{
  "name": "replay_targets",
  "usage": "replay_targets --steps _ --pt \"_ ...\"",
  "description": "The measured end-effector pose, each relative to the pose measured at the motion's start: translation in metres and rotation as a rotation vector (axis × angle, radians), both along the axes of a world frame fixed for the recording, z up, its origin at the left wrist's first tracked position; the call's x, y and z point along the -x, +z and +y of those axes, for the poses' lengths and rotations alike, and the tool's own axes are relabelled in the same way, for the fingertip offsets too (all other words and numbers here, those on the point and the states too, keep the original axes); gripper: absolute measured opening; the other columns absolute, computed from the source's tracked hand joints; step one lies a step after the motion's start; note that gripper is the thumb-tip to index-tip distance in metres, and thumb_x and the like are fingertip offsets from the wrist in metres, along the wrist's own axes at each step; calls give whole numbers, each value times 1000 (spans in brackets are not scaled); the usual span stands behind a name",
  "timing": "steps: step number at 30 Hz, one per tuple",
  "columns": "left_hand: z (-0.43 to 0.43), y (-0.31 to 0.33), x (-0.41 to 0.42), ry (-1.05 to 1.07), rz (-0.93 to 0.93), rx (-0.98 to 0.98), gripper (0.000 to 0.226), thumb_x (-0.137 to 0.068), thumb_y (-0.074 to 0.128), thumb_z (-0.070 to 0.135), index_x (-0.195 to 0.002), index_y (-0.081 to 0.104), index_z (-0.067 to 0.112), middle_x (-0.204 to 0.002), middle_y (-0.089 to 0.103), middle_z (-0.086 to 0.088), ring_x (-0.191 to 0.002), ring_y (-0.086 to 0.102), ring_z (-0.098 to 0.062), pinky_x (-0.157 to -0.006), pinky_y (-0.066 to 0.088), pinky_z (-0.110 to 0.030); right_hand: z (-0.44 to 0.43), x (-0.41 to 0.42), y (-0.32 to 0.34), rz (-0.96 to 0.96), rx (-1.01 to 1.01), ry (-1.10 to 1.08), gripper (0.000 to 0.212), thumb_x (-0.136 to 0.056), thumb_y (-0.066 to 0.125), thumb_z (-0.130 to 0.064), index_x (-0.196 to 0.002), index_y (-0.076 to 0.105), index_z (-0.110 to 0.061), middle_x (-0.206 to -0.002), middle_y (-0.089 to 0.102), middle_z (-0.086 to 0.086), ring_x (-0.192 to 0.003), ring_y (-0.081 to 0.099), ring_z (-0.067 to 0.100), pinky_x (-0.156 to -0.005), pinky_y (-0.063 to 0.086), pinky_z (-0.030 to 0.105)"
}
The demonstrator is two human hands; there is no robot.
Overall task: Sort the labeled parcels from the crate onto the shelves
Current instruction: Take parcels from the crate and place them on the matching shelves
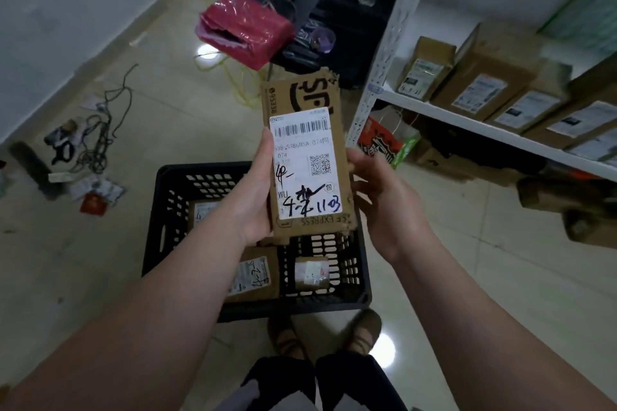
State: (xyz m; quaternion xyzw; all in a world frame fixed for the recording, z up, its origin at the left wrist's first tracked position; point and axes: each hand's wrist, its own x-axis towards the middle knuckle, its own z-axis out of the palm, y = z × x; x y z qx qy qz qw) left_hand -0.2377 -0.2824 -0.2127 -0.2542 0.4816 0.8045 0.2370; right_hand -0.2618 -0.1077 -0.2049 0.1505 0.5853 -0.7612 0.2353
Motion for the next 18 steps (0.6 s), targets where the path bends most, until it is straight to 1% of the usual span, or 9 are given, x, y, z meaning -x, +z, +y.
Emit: replay_targets --steps 3,5,7,9,10,12,13,14,18 --pt "17 20 0 -59 41 35 77 -80 24 82 -130 57 33 -123 67 -6 -111 65 -28 -99 46 -51 17 -3 2 5 98 -15 20 -100 48 -8 -111 65 -12 -81 73 -1 -63 68 6 -51 51 18" --pt "29 37 1 -117 81 71 74 -82 21 80 -129 56 36 -122 67 -3 -109 66 -24 -96 49 -49 30 -6 8 22 152 -14 18 -97 53 -7 -109 63 -15 -85 74 1 -68 69 9 -54 52 21" --pt "38 53 1 -172 108 90 72 -82 22 80 -131 54 38 -122 67 -1 -109 66 -22 -97 48 -50 44 -7 11 43 143 -12 29 -92 63 -20 -121 62 -20 -106 73 1 -93 68 14 -77 54 31" --pt "49 69 0 -228 134 96 74 -79 24 83 -132 53 40 -124 66 -1 -113 63 -25 -100 44 -55 55 -10 17 56 67 49 59 -83 71 -48 -136 53 -30 -128 66 0 -121 58 22 -105 41 49" --pt "55 76 -1 -253 152 104 75 -78 24 84 -133 52 40 -126 65 -1 -115 62 -26 -102 42 -56 61 -14 23 74 41 108 72 -76 71 -62 -138 50 -31 -130 65 0 -124 57 24 -105 40 52" --pt "69 90 -4 -293 193 130 77 -76 24 86 -134 50 41 -129 63 -1 -118 60 -27 -103 40 -58 75 -19 40 64 67 197 77 -71 61 -70 -131 55 -21 -111 73 -1 -98 70 14 -78 58 33" --pt "78 96 -6 -311 211 138 79 -75 25 86 -135 49 41 -131 62 -1 -119 59 -28 -104 39 -58 84 -21 43 55 124 240 70 -71 51 -67 -120 59 -17 -94 76 -3 -77 72 7 -59 56 22" --pt "87 102 -9 -329 232 147 82 -73 27 87 -136 48 40 -132 61 -1 -120 58 -29 -104 38 -58 94 -24 46 48 183 265 64 -70 44 -64 -111 61 -18 -83 76 -5 -65 70 4 -50 52 17" --pt "127 126 -22 -380 324 209 86 -65 32 89 -135 48 43 -131 62 4 -121 58 -25 -105 38 -57 138 -34 54 132 297 269 68 -54 68 -70 -107 73 -26 -105 75 -1 -94 73 14 -66 58 29"
